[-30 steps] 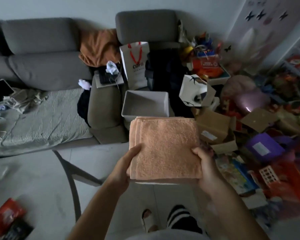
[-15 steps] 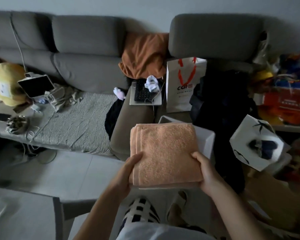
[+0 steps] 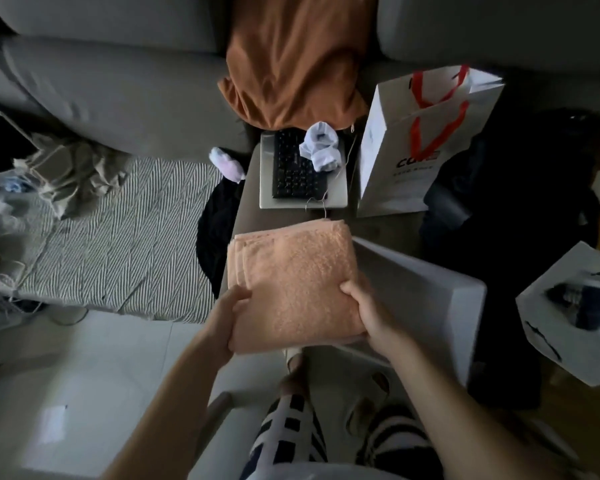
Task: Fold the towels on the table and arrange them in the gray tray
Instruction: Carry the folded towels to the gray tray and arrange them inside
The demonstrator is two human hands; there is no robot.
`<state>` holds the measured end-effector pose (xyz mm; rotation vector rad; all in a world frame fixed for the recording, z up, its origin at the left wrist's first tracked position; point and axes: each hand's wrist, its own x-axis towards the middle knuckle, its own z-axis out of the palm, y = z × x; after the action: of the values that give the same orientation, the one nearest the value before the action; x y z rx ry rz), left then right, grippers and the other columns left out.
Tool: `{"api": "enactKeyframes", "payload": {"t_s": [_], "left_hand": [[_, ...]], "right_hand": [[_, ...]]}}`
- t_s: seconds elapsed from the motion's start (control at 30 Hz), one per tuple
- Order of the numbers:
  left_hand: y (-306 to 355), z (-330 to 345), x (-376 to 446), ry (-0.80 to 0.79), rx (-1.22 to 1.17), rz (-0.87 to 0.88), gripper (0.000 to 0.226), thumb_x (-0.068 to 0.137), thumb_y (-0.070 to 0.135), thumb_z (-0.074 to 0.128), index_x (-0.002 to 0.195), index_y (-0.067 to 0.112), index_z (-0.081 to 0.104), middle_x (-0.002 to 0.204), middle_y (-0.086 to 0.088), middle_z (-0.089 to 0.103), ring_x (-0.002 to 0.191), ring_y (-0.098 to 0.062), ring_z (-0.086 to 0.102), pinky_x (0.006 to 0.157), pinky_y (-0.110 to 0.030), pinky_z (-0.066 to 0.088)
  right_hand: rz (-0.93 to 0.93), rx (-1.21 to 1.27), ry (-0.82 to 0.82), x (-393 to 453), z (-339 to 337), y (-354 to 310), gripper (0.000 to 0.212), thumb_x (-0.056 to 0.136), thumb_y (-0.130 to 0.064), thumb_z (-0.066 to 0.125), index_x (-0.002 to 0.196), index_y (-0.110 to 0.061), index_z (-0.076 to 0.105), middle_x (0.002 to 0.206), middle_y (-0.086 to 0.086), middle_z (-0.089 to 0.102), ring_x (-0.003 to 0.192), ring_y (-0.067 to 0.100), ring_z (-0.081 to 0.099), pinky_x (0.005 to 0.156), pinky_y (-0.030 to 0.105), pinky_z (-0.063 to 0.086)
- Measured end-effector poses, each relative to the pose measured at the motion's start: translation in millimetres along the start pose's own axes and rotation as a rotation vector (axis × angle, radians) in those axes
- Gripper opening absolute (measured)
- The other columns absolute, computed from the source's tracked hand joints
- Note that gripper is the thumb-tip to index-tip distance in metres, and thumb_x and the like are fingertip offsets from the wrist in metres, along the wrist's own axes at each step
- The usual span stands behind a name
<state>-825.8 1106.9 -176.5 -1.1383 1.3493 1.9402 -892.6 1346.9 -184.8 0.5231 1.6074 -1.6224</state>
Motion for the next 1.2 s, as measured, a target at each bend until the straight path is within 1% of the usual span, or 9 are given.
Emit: {"api": "enactKeyframes", "payload": {"t_s": [0.1,0.23,0.37,0.5,0.63,0.83,0.97,1.07,1.2], "left_hand": [[18.0,-26.2,65.1,0.042,-0.025,0.012,0.041,0.079,0.038,0.056,0.109,0.011,0.065,0.076,-0.007,0.076,0.068,-0.025,0.073,0.057,-0.038,0.057],[21.9,-57.0,154.2,0.116,0.066,-0.005,0.037,0.084,0.037,0.059,0.108,0.009,0.068,0.079,-0.007,0.078,0.065,-0.021,0.074,0.048,-0.028,0.055],[15.1,-75.2,206.7,0.144,0.22,0.037,0.043,0.09,0.036,0.059,0.126,0.013,0.062,0.115,-0.015,0.072,0.097,-0.027,0.071,0.075,-0.037,0.056],[28.7,-67.9,184.4,0.217,0.444,0.109,0.079,0.065,0.06,0.063,0.13,0.017,0.057,0.119,-0.009,0.068,0.105,-0.028,0.066,0.087,-0.048,0.056],[35.4,-60.6,144.3,0.474,0.656,0.206,0.078,0.063,0.074,0.062,0.118,0.018,0.055,0.104,-0.002,0.065,0.095,-0.027,0.065,0.084,-0.053,0.056],[28.9,-54.1,137.2,0.372,0.702,0.074,0.061,0.079,0.064,0.068,0.114,0.02,0.044,0.112,-0.005,0.057,0.089,-0.023,0.062,0.075,-0.051,0.06],[36.5,-52.1,134.8,0.381,0.776,0.053,0.074,0.076,0.064,0.069,0.128,0.017,0.047,0.117,-0.008,0.059,0.099,-0.032,0.064,0.085,-0.051,0.055],[46.0,-52.1,129.3,0.405,0.785,0.114,0.074,0.061,0.072,0.06,0.108,0.015,0.062,0.101,-0.002,0.065,0.1,-0.03,0.062,0.086,-0.045,0.051],[47.2,-58.7,125.4,0.285,0.578,0.108,0.07,0.06,0.066,0.067,0.104,0.012,0.068,0.103,-0.009,0.072,0.097,-0.029,0.068,0.079,-0.048,0.056]], "right_hand": [[-0.036,0.033,-0.001,67.9,20.5,4.6,0.06,0.076,-0.038,0.056,0.135,-0.036,0.046,0.12,-0.005,0.061,0.107,0.016,0.061,0.076,0.032,0.047],[-0.018,0.028,0.047,152.1,32.8,36.9,0.066,0.067,-0.049,0.063,0.131,-0.04,0.049,0.116,-0.011,0.066,0.102,0.009,0.067,0.077,0.026,0.054],[0.019,-0.081,0.091,190.3,41.4,67.6,0.081,0.067,-0.063,0.054,0.141,-0.035,0.037,0.12,-0.012,0.057,0.109,0.012,0.059,0.084,0.032,0.05],[-0.077,-0.063,0.286,173.5,45.3,71.6,0.048,0.077,-0.056,0.063,0.122,-0.041,0.052,0.107,-0.024,0.063,0.094,-0.007,0.063,0.065,0.011,0.052],[-0.117,-0.1,0.414,141.3,56.3,63.5,0.054,0.075,-0.067,0.066,0.116,-0.035,0.055,0.112,-0.015,0.064,0.098,0.0,0.065,0.076,0.023,0.057],[-0.044,-0.192,0.348,135.7,59.7,51.9,0.058,0.082,-0.063,0.061,0.122,-0.022,0.054,0.109,-0.009,0.063,0.091,0.004,0.065,0.065,0.018,0.052],[0.006,-0.28,0.324,129.8,59.2,39.4,0.055,0.085,-0.057,0.06,0.124,-0.019,0.053,0.107,-0.008,0.062,0.091,0.008,0.063,0.069,0.025,0.053],[0.012,-0.169,0.29,124.0,58.6,31.5,0.064,0.075,-0.064,0.063,0.122,-0.023,0.054,0.108,-0.01,0.065,0.092,0.006,0.064,0.069,0.022,0.051],[0.086,-0.234,0.24,124.3,63.9,29.6,0.077,0.071,-0.07,0.052,0.128,-0.018,0.055,0.122,0.002,0.06,0.104,0.02,0.062,0.09,0.042,0.054]]}}
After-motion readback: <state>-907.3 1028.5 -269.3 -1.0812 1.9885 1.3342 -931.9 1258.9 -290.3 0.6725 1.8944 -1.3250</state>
